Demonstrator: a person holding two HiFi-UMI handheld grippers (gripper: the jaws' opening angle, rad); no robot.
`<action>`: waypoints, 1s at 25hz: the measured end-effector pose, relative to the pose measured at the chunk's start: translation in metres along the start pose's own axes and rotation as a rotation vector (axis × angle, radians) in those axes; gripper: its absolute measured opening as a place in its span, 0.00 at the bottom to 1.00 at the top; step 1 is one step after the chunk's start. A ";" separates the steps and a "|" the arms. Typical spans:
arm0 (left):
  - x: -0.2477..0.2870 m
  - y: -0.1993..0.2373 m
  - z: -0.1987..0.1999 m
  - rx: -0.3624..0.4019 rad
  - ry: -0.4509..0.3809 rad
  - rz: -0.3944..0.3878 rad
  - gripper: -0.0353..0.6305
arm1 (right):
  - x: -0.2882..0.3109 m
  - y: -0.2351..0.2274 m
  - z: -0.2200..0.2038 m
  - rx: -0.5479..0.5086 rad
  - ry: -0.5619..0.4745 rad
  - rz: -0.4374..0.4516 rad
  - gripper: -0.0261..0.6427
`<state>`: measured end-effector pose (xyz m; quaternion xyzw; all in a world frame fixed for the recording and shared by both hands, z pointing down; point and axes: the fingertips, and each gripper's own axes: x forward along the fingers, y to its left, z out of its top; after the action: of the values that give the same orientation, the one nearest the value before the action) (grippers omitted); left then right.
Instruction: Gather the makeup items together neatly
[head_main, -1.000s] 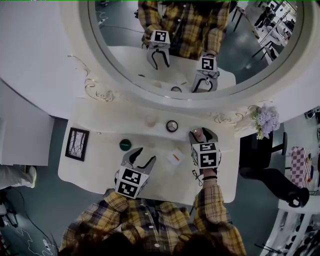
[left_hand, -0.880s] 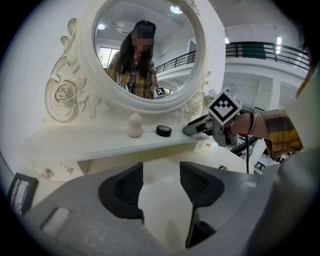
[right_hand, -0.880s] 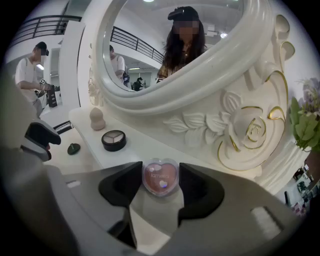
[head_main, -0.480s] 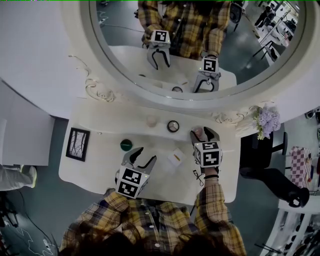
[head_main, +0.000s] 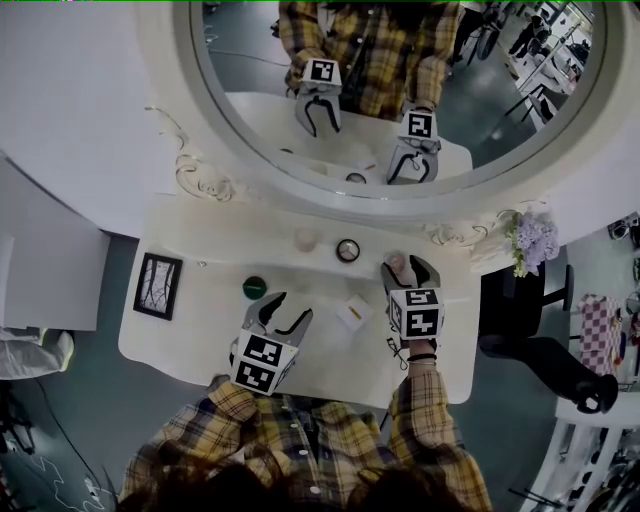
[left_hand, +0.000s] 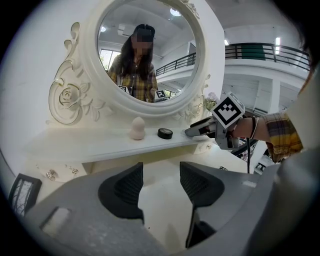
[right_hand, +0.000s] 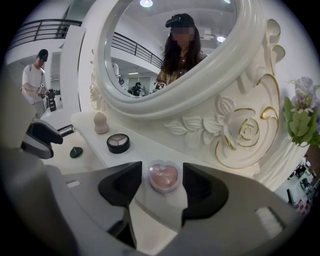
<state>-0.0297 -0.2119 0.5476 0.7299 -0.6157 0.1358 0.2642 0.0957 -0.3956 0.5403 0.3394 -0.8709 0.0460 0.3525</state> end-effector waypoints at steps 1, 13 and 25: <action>-0.001 0.000 0.001 0.001 -0.004 0.000 0.39 | -0.003 0.001 0.001 -0.001 -0.008 -0.001 0.39; -0.035 -0.005 0.046 0.041 -0.149 0.016 0.39 | -0.076 0.029 0.039 0.042 -0.224 0.057 0.41; -0.092 -0.022 0.123 0.112 -0.385 0.015 0.35 | -0.164 0.065 0.078 0.044 -0.456 0.078 0.35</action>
<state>-0.0431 -0.2011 0.3936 0.7513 -0.6517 0.0298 0.0996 0.0950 -0.2788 0.3861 0.3144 -0.9393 0.0006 0.1371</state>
